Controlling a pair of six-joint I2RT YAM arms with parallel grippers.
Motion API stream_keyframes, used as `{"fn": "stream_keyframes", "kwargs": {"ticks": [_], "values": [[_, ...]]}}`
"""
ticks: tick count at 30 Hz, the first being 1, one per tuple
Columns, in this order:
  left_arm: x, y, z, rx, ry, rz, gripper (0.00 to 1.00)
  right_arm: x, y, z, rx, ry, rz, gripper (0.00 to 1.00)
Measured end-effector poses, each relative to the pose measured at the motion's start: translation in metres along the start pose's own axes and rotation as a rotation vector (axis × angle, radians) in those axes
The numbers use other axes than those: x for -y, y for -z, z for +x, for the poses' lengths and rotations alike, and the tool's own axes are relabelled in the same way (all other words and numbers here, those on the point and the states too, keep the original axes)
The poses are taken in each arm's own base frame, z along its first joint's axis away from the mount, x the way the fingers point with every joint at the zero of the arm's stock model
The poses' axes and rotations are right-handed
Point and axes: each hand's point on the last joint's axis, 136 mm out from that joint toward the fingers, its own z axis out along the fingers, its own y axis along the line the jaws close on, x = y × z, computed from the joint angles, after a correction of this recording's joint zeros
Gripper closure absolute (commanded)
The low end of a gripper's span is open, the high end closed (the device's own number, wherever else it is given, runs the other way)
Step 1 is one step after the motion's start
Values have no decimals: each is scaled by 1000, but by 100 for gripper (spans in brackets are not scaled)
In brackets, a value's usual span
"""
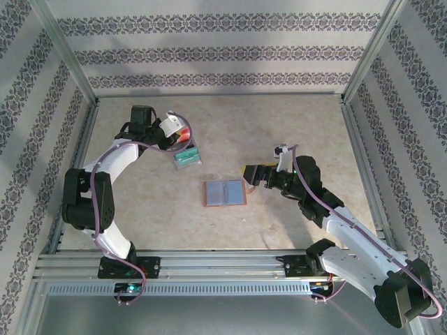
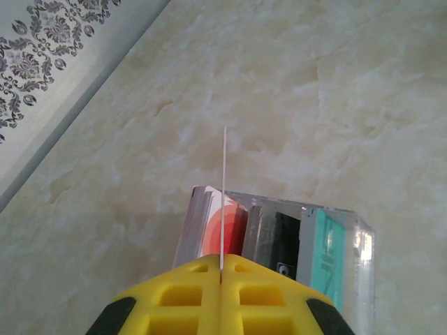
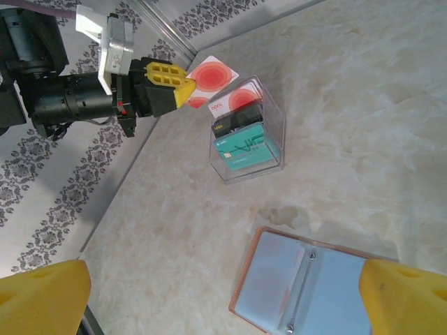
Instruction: Take the credit cards out of the card holder
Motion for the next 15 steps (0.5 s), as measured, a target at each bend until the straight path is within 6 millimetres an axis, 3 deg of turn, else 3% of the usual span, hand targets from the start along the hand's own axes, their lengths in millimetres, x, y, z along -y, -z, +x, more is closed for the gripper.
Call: {"fn": "stream_keyframes", "kwargs": {"ticks": [15], "values": [[9, -9, 9, 2, -36, 81, 100, 17, -9, 6, -26, -24, 53, 2]]}}
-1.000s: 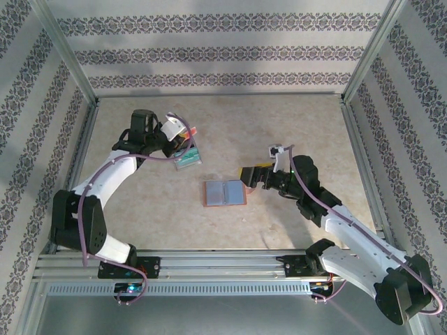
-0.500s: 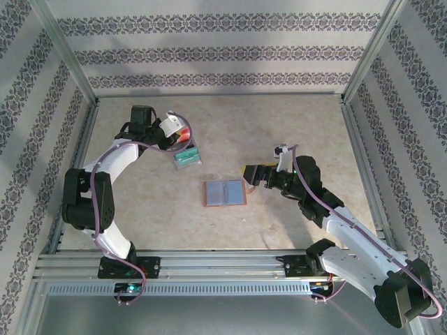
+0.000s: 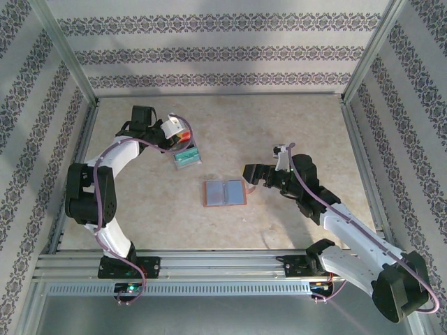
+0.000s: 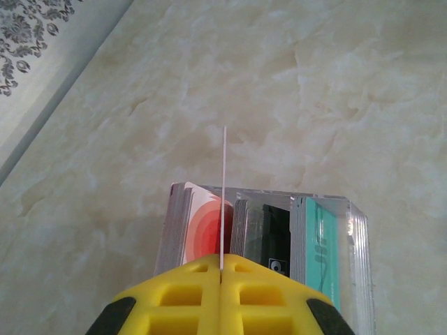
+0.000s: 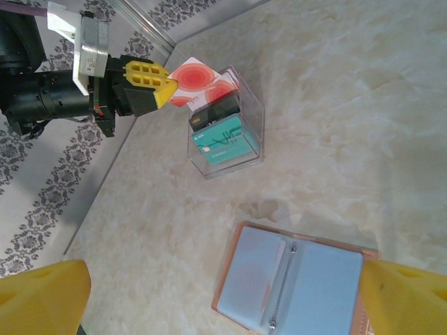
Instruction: Take the credit cards out of the card holder
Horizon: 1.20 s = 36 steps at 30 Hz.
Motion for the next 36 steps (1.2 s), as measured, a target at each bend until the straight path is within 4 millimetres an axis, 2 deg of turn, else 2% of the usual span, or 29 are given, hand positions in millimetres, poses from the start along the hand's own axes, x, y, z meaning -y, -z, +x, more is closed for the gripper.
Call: {"fn": "stream_keyframes", "kwargs": {"ticks": [11, 25, 27, 31, 36], "values": [[-1, -9, 21, -46, 19, 25, 100, 0, 0, 0, -1, -1, 1, 2], [-6, -19, 32, -78, 12, 40, 99, 3, -2, 0, -3, -6, 9, 2], [-7, -19, 32, -80, 14, 44, 93, 3, -2, 0, -3, -6, 9, 2], [-8, -18, 30, -80, 18, 44, 71, 3, -2, 0, -3, -6, 9, 2], [-8, -18, 29, -75, 24, 48, 69, 3, -2, 0, -3, -6, 9, 2]]}}
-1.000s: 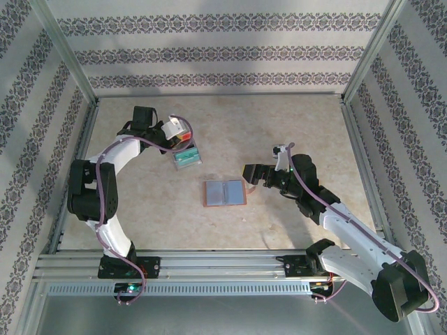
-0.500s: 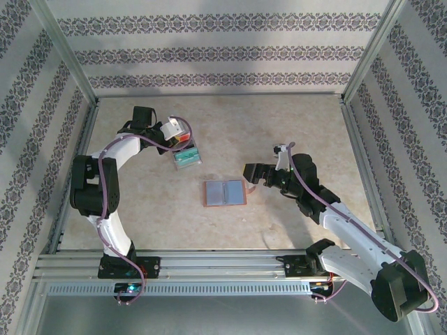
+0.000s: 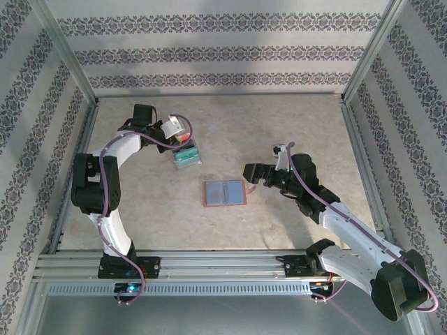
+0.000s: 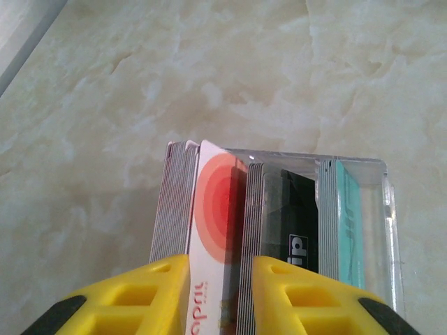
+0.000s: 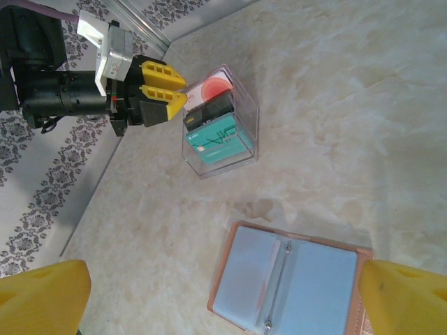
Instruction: Take the credit cards out of the card holder
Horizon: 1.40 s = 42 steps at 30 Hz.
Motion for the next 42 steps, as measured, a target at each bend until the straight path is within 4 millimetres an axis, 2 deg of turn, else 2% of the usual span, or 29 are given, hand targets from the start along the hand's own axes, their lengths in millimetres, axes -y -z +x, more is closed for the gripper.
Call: {"fn": "stream_keyframes", "kwargs": {"ticks": [5, 9, 14, 16, 17, 21, 28, 33, 38, 40, 42], "values": [[-2, 7, -7, 12, -1, -14, 62, 0, 0, 0, 0, 0, 0, 2], [-6, 27, -26, 51, 11, -49, 52, 0, 0, 0, -2, -1, 1, 2], [-13, 63, -59, 131, 71, -126, 21, 0, -2, 3, -7, 3, 13, 2], [-15, 75, -70, 166, 109, -152, 3, 0, -3, 8, -22, 6, 29, 2], [-15, 80, -74, 182, 131, -162, 1, 1, -4, 10, -33, 8, 42, 2], [-11, 93, -80, 243, 249, -191, 1, 4, -10, 15, -72, 30, 117, 2], [12, 113, -56, 295, 463, -286, 1, 14, -24, 30, -181, 95, 296, 10], [17, 150, -48, 338, 578, -426, 1, 20, -39, 48, -292, 181, 428, 17], [18, 186, -47, 397, 673, -543, 1, 9, -63, 68, -395, 274, 505, 26], [22, 193, -41, 407, 722, -574, 1, 4, -75, 76, -429, 303, 522, 30], [28, 197, -28, 404, 783, -600, 1, -1, -88, 84, -463, 323, 529, 30]]}}
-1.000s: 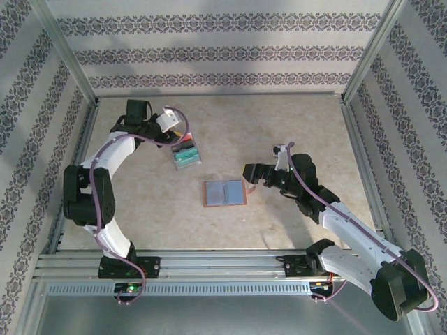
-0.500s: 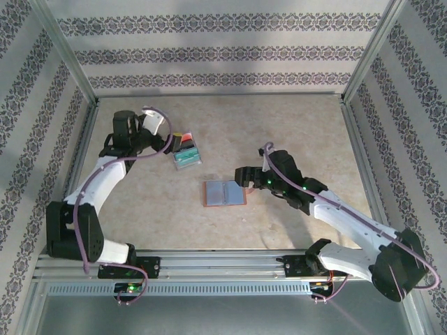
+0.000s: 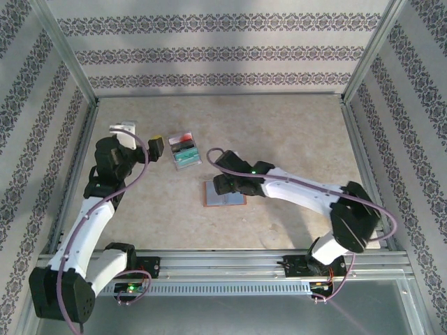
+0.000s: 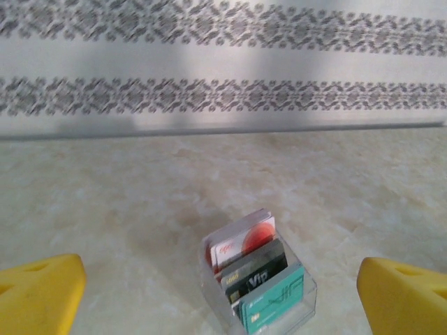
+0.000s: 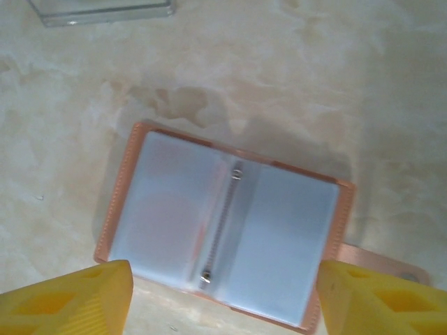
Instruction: Take the credit cards out of the card holder
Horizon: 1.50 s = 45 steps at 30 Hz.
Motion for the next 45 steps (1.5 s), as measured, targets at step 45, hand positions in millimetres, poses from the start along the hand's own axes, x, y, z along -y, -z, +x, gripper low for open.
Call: {"fn": "stream_keyframes", "kwargs": {"ticks": [45], "values": [[-18, 15, 53, -102, 140, -101, 1, -38, -80, 40, -247, 39, 50, 48]]}}
